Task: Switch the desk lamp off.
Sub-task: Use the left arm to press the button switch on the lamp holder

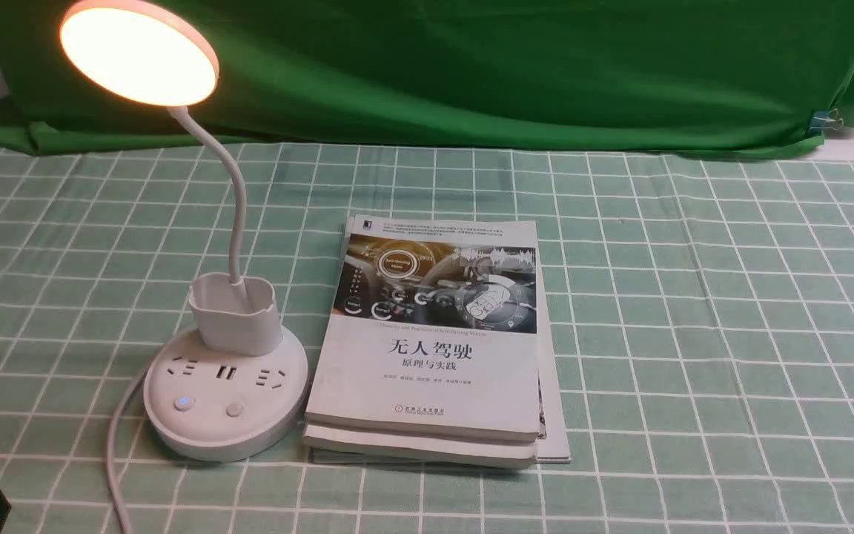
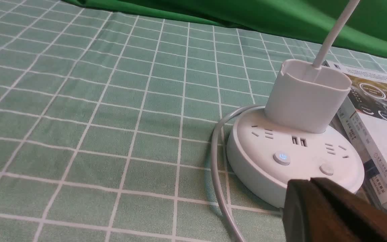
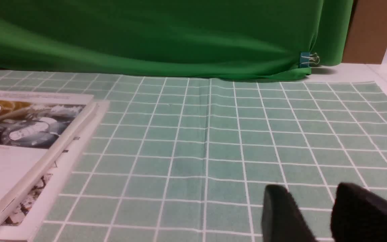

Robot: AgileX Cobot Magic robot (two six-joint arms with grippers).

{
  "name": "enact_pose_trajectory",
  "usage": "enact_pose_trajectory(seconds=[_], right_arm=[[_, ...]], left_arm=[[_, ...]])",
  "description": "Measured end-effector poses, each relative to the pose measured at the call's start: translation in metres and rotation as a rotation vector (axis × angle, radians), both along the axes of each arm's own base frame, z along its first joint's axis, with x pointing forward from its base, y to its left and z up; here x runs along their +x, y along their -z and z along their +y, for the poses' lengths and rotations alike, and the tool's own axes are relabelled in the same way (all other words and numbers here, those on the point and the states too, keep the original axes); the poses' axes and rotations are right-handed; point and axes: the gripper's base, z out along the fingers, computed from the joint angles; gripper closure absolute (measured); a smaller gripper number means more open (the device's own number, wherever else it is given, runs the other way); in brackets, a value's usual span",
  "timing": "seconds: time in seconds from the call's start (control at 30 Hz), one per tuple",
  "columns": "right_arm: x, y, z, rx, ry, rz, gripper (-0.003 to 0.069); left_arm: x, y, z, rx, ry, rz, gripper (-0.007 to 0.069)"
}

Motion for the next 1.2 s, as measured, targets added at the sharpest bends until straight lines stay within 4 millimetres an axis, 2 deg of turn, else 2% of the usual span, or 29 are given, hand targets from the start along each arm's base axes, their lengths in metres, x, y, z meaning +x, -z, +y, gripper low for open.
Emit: enact_pose_trajectory(seconds=[0.57, 0.7, 0.77, 0.87, 1.03, 1.13, 1.2], right_arm=[[0.000, 0.000, 0.000, 0.000, 0.000, 0.000, 0.0417], [0.000, 0.000, 0.000, 0.000, 0.000, 0.000, 0.0417], [0.000, 0.000, 0.000, 0.000, 0.000, 0.000, 0.0417], [0.000, 0.000, 0.000, 0.000, 0.000, 0.000, 0.0417], [0.000, 0.000, 0.000, 0.000, 0.000, 0.000, 0.0417], [0.000, 0.000, 0.000, 0.000, 0.000, 0.000, 0.0417], [0.000, 0.000, 0.000, 0.000, 0.000, 0.000, 0.0417]], left_arm=[[0.000, -0.001, 0.000, -0.012, -0.002, -0.008, 0.0624], [0.001, -0.007, -0.002, -0.189, -0.017, -0.068, 0.0624], [0.002, -0.015, -0.002, -0.453, -0.045, -0.147, 0.0624], [0.002, -0.021, 0.000, -0.621, -0.069, -0.203, 0.0624], [0.002, -0.025, 0.004, -0.656, -0.097, -0.267, 0.0624], [0.002, -0.029, -0.004, -0.622, -0.029, -0.153, 0.0624], [0.004, -0.043, -0.010, -0.577, 0.018, -0.060, 0.0624]])
